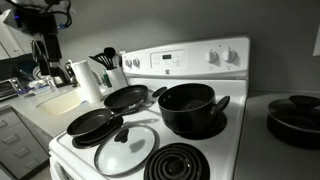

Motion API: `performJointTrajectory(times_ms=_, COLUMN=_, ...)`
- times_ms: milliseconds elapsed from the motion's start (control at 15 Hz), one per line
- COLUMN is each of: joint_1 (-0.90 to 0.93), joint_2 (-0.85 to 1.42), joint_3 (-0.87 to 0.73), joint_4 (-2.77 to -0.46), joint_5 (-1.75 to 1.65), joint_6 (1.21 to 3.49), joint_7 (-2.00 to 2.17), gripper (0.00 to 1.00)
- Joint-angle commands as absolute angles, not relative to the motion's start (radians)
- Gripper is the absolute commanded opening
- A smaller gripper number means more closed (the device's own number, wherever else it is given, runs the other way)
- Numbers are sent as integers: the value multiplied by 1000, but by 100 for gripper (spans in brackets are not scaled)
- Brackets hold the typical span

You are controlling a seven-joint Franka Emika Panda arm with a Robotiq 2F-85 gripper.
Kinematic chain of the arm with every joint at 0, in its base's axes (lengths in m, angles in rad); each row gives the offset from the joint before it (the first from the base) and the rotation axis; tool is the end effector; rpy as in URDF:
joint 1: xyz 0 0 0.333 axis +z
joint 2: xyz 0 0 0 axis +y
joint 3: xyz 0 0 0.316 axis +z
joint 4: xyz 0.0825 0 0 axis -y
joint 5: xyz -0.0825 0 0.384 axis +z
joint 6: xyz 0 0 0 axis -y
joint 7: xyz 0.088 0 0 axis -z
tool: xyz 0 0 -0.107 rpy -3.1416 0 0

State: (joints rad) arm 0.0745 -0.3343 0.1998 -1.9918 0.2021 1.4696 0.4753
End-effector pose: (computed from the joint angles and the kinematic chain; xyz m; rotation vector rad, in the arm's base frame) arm 0.4070 0.1508 0.5836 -3.0449 0.3321 0.3535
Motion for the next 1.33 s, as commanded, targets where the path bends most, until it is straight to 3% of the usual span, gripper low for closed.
performJointTrajectory(times_ms=0, joint_1=75, joint_2=-333, joint_3=199, joint_4=-1990, joint_5=202, joint_6=1468, joint_7=476, gripper=100)
performJointTrajectory(times_ms=1267, joint_1=110, joint_2=-174, joint_3=165, joint_4=-1912, joint_5=44, joint_6=1884, joint_7=47, gripper=100)
